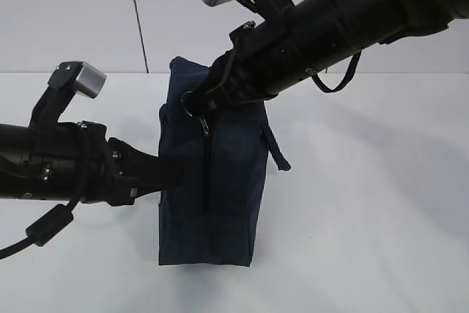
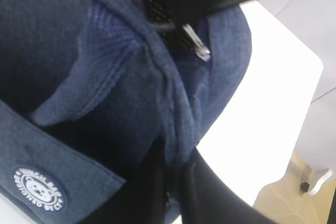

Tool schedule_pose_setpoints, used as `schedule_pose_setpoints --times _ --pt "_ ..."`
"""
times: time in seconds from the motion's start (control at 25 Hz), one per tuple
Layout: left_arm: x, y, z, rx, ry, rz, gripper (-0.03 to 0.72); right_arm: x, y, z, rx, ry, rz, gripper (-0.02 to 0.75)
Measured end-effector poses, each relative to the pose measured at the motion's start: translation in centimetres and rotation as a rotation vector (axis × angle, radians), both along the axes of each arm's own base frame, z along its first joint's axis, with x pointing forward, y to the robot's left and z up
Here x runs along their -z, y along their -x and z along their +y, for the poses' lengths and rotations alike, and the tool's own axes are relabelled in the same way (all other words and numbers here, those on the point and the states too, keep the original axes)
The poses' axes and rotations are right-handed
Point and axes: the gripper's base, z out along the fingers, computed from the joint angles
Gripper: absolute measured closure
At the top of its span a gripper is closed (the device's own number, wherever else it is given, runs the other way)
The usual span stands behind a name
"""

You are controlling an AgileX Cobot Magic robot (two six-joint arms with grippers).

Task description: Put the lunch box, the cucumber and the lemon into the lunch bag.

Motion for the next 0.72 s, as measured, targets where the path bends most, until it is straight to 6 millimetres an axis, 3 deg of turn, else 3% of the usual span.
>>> schedule_pose_setpoints --times 0.72 --pt "-0.1 -0.1 0.0 -0.023 0.015 0.006 0.677 0.1 -1.1 0.1 0.075 -0.028 -0.06 0.717"
